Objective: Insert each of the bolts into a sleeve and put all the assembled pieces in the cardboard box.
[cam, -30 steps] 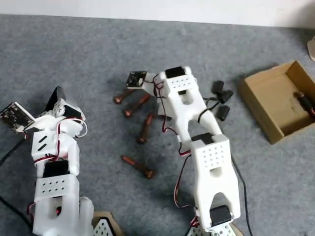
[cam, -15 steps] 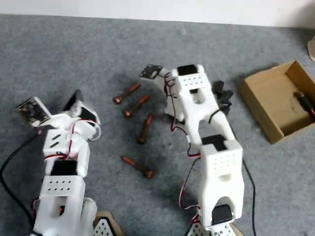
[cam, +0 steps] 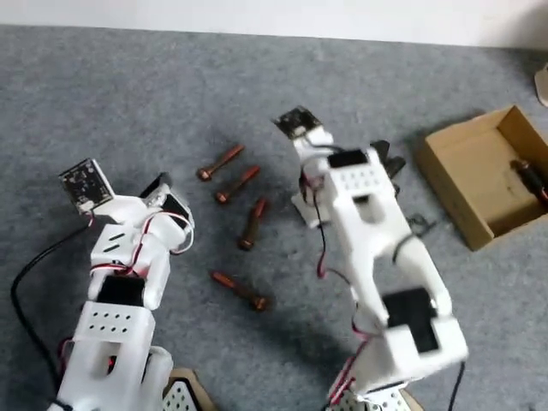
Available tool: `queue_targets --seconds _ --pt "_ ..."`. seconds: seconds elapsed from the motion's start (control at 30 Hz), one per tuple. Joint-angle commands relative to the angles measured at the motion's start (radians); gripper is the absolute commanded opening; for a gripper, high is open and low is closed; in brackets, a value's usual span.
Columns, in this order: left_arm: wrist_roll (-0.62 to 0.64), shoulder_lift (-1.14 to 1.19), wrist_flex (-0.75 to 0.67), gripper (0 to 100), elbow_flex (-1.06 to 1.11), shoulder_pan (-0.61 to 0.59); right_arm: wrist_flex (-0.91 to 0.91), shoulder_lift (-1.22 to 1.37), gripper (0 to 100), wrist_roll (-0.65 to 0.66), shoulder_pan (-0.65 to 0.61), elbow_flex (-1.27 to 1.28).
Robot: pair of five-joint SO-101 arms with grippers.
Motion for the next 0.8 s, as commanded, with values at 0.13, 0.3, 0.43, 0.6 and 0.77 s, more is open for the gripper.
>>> queue_targets --seconds 0.13,0.3,0.43,0.6,0.77 --pt "-0.083 -0.008 0.005 1 -0.038 0.064 -0.263 -0.483 0.5 -0.14 0.004 0.418" --pt "-0.152 -0.008 0.031 1 -0.031 0.111 -0.272 -0.685 0.4 -0.144 0.027 0.584" --pt "-0.213 -0.008 0.061 1 -0.031 0.179 -0.329 -0.816 0.4 -0.181 0.065 0.694" --pt "-0.219 -0.007 0.063 1 -0.03 0.196 -0.498 -0.952 0.4 -0.178 0.085 0.901" --pt "-0.304 0.041 0.063 1 -0.035 0.236 -0.69 -1.017 0.4 -0.178 0.081 1.081"
